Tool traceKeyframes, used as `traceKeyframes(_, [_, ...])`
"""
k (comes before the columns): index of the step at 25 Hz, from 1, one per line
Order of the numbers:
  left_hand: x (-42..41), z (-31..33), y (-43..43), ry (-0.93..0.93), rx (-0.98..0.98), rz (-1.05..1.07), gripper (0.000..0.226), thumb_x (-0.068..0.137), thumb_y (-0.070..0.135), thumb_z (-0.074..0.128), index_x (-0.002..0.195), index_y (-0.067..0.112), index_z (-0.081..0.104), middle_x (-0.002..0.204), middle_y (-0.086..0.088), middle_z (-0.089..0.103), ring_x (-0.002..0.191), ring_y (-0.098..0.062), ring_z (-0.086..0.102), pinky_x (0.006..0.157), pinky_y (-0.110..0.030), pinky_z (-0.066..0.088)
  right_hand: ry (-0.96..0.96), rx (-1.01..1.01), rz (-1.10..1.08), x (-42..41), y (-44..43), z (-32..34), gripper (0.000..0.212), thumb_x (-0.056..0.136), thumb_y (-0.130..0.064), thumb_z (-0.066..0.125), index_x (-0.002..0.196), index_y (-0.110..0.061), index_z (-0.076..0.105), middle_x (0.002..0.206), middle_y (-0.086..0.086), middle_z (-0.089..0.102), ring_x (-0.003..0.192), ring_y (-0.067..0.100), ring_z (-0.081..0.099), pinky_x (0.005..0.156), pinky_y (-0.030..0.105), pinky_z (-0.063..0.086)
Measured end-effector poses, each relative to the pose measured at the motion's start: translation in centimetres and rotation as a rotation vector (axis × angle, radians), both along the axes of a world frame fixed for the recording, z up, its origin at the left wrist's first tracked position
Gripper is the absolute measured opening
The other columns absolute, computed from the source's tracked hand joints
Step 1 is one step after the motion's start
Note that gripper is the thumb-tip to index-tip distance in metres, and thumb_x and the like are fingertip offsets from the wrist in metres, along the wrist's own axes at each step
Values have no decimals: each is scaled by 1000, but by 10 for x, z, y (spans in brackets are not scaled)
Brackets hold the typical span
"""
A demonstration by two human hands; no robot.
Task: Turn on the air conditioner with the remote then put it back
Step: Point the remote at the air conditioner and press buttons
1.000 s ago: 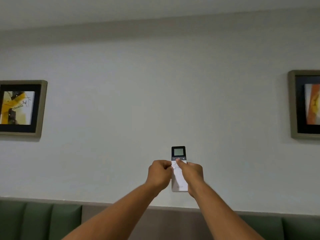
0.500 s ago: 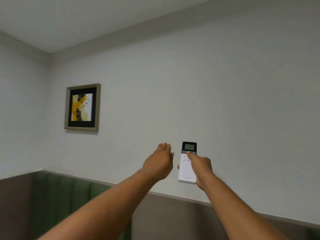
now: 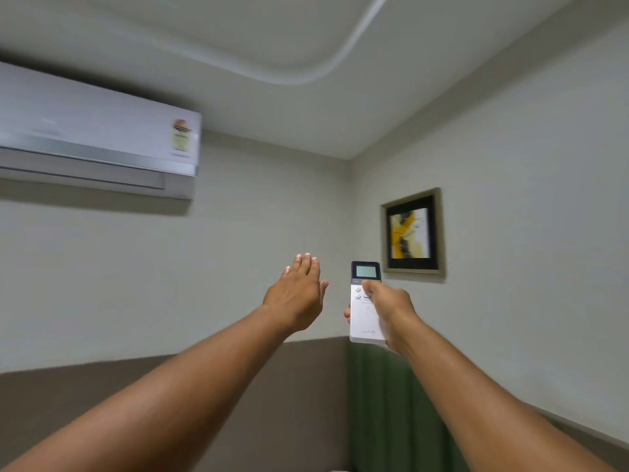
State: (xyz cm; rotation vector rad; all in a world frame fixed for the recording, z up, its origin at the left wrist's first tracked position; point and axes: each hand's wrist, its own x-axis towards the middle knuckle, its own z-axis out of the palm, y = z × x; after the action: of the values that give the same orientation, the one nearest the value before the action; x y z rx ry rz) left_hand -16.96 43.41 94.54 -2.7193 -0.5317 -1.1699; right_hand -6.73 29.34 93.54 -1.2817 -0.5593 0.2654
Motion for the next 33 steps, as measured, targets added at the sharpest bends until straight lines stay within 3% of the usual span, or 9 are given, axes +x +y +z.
traceKeyframes(7, [-263, 34, 130, -29, -19, 549, 62, 103, 38, 20, 153, 7, 3, 164, -10, 0, 151, -23, -3, 120, -38, 4, -27, 14, 542, -204, 182, 35, 27, 77, -15, 57, 101, -7, 66, 91, 23, 77, 64, 37, 76, 69, 46, 61])
traceKeyframes(13, [-396, 27, 162, -27, -85, 767, 61, 103, 38, 21, 154, 8, 3, 165, -9, 1, 151, -23, -2, 120, -38, 5, -18, -27, 790, -327, 250, 36, 27, 78, -20, 53, 96, -7, 67, 72, 18, 77, 60, 34, 76, 56, 30, 55])
traceKeyframes(21, [-444, 2, 176, 21, -150, 853, 61, 103, 39, 21, 154, 11, 1, 165, -7, -2, 150, -21, -4, 120, -38, 6, -111, -86, 871, -383, 274, 23, 27, 87, -23, 50, 104, -9, 65, 74, 17, 79, 68, 34, 77, 67, 34, 58])
traceKeyframes(26, [-424, 2, 167, 51, -120, 783, 61, 103, 36, 22, 154, 10, 2, 165, -8, -2, 150, -21, -5, 119, -37, 2, -138, -83, 820, -370, 273, 24, 29, 86, -27, 52, 105, -9, 63, 73, 18, 79, 69, 35, 77, 71, 38, 60])
traceKeyframes(30, [-410, 2, 160, 51, -121, 758, 61, 103, 36, 22, 154, 10, 0, 165, -7, -3, 150, -20, -7, 120, -37, 3, -129, -67, 830, -365, 258, 28, 25, 86, -25, 52, 100, -8, 64, 71, 19, 78, 63, 34, 76, 61, 36, 60])
traceKeyframes(33, [-405, 7, 150, 58, -90, 764, 61, 103, 35, 21, 154, 9, 1, 165, -8, -3, 150, -21, -7, 121, -38, 4, -100, -63, 870, -362, 245, 31, 25, 88, -22, 52, 103, -6, 62, 81, 24, 77, 66, 39, 74, 68, 45, 62])
